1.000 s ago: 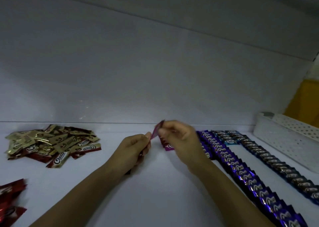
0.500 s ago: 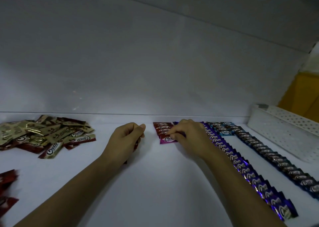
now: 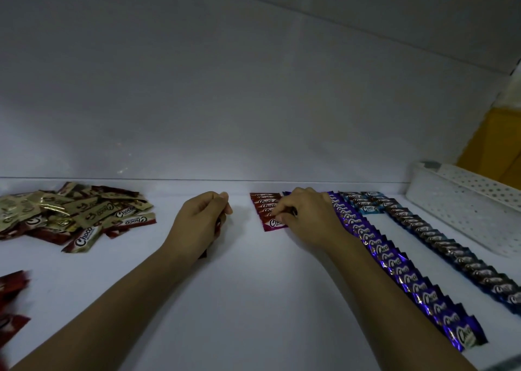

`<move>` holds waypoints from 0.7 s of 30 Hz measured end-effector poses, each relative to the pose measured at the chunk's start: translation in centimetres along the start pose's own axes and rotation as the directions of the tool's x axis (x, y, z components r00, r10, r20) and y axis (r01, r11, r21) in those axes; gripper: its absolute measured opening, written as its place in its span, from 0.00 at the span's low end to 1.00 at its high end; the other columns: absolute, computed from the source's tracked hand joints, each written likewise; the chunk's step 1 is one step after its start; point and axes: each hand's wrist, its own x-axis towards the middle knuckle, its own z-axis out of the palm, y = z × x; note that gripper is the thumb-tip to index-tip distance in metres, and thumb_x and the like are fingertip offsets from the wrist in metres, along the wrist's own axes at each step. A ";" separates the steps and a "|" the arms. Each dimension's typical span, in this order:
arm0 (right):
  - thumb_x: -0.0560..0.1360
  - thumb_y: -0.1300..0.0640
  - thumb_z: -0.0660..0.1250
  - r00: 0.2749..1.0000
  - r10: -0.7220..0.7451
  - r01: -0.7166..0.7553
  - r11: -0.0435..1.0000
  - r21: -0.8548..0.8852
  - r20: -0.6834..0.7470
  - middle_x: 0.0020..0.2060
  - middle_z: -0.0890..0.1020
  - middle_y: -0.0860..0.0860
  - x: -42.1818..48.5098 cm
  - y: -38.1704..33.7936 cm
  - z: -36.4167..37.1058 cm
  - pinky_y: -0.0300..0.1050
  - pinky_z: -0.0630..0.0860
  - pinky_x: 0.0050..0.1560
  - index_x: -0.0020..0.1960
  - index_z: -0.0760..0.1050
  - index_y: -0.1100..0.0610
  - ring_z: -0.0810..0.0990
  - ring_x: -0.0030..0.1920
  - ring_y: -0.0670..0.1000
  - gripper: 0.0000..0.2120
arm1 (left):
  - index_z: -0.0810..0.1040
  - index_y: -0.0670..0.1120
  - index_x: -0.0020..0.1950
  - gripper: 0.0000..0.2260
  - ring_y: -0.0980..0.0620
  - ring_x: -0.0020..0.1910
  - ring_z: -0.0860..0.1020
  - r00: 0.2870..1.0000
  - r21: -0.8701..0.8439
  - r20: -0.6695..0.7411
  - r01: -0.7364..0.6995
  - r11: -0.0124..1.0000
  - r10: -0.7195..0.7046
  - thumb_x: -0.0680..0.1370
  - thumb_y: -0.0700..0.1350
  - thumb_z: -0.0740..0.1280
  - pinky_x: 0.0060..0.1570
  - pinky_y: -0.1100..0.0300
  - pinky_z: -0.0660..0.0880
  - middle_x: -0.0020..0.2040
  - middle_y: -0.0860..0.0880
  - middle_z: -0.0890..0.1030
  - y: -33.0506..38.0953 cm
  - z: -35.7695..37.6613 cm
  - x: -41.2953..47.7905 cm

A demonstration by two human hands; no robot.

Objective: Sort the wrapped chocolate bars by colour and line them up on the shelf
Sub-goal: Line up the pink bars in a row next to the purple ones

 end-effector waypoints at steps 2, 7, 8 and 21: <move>0.75 0.51 0.68 1.000 0.000 0.000 1.000 -0.007 -0.001 0.49 0.78 0.44 0.0 0.1 0.0 0.44 0.56 0.55 0.49 0.82 0.44 0.71 0.53 0.47 0.06 | 0.74 0.43 0.37 0.17 0.57 0.21 0.63 1.000 -0.007 0.005 -0.003 1.000 0.003 0.83 0.48 0.58 0.19 0.67 0.60 0.27 0.50 0.68 0.0 0.0 0.0; 0.74 0.52 0.68 1.000 0.014 -0.014 1.000 -0.027 -0.013 0.45 0.75 0.42 0.0 0.0 0.1 0.45 0.57 0.55 0.48 0.82 0.44 0.71 0.52 0.46 0.05 | 0.75 0.43 0.38 0.17 0.57 0.22 0.63 1.000 0.002 0.006 -0.002 1.000 0.002 0.83 0.49 0.57 0.20 0.67 0.61 0.27 0.50 0.69 -0.2 0.0 0.1; 0.74 0.52 0.68 1.000 0.018 -0.018 1.000 -0.026 -0.016 0.46 0.77 0.43 0.0 0.0 0.1 0.46 0.58 0.57 0.48 0.82 0.44 0.71 0.52 0.46 0.05 | 0.75 0.43 0.39 0.17 0.57 0.22 0.64 1.000 0.002 0.006 -0.001 1.000 0.000 0.83 0.49 0.57 0.20 0.67 0.61 0.28 0.50 0.69 -0.3 0.0 0.1; 0.70 0.56 0.75 0.997 -0.051 -0.010 0.631 0.776 0.054 0.35 0.81 0.53 -1.7 -6.2 0.1 0.41 0.74 0.40 0.48 0.79 0.50 0.77 0.35 0.47 0.09 | 0.76 0.43 0.42 0.15 0.58 0.20 0.67 0.998 0.073 -0.021 -0.060 0.996 0.062 0.83 0.47 0.56 0.21 0.65 0.63 0.24 0.52 0.70 -0.6 -0.2 0.5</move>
